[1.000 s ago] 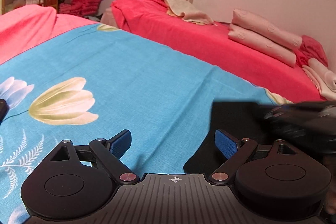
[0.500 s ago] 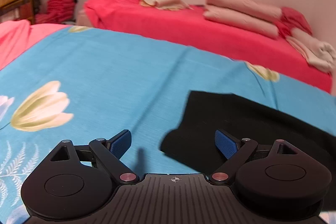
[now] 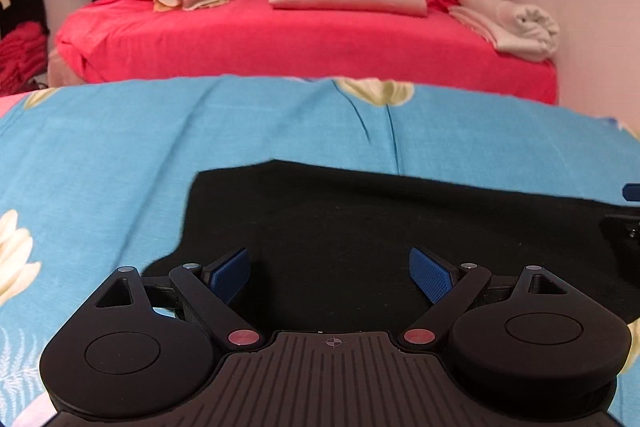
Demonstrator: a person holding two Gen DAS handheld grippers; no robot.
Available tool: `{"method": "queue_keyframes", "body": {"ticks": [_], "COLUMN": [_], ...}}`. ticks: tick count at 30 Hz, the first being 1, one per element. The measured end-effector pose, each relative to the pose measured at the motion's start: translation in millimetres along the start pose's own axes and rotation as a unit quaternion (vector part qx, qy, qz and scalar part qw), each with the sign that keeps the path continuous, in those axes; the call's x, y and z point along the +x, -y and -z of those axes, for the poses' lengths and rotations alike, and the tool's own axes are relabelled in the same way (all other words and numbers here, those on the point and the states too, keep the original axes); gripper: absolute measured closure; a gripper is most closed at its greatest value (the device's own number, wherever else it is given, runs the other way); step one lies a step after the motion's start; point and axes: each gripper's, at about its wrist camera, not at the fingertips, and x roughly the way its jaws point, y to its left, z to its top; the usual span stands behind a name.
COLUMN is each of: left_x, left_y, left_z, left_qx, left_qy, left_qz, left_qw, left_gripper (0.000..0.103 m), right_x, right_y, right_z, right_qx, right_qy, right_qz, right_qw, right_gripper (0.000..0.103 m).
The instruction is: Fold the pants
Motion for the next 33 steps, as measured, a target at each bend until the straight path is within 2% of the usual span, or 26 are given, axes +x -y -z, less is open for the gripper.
{"method": "queue_keyframes", "body": {"ticks": [2,3,4,5,6,10,13,16,17,19,20,22,24,26,28,30,33], "left_x": [7,9,10,9,8,6,8,11,11,12,12,12,12,12,12,12,12], "left_y": [0,0,-1,-2,-3,-6,-4,-1,-2,-4,-5,-5,-5,-5,-5,-6,-5], "left_z": [6,10,13,15,15,17,21,24,23,22,22,22,23,24,25,26,26], "left_qx": [0.0,0.002,0.004,0.007,0.008,-0.003,0.004,0.019,0.018,0.012,0.01,0.011,0.012,0.011,0.01,0.009,0.007], "left_qy": [-0.004,-0.002,0.003,0.009,0.014,0.023,0.035,0.04,0.041,0.04,0.04,0.041,0.043,0.045,0.048,0.049,0.052], "left_qz": [0.0,0.0,0.001,0.003,0.005,0.013,0.006,-0.007,-0.005,0.0,0.001,0.001,0.0,0.001,0.001,0.001,0.0], "left_qw": [1.0,1.0,1.0,0.9999,0.9999,0.9997,0.9994,0.999,0.999,0.9991,0.9992,0.9991,0.999,0.9989,0.9988,0.9987,0.9986], "left_gripper": [0.0,0.0,0.0,0.0,0.0,0.0,0.0,0.0,0.0,0.0,0.0,0.0,0.0,0.0,0.0,0.0,0.0], "right_x": [10,14,15,12,8,-8,-2,35,32,17,5,-21,-46,-68,-87,-99,-105], "right_y": [-1,-2,-2,-3,-5,-6,2,-1,-6,-7,-2,14,41,75,116,163,224], "right_z": [1,3,6,8,9,-1,-11,-3,1,1,3,11,26,48,77,107,144], "right_qx": [-0.005,-0.004,0.002,0.011,0.016,0.018,0.051,0.063,0.048,0.046,0.055,0.074,0.11,0.154,0.211,0.277,0.356], "right_qy": [-0.014,-0.024,-0.024,-0.015,-0.009,0.034,0.06,0.006,0.023,0.03,0.042,0.067,0.071,0.079,0.082,0.078,0.049], "right_qz": [-0.013,-0.019,-0.028,-0.034,-0.027,0.009,0.028,0.032,0.043,0.056,0.065,0.082,0.103,0.134,0.18,0.236,0.326], "right_qw": [1.0,1.0,0.999,0.999,0.999,0.999,0.997,0.997,0.998,0.997,0.995,0.992,0.986,0.976,0.957,0.928,0.874], "right_gripper": [0.037,0.048,0.069,0.082,0.091,0.097,0.097,0.092,0.086,0.041,0.036,0.034,0.034,0.033,0.033,0.035,0.046]}}
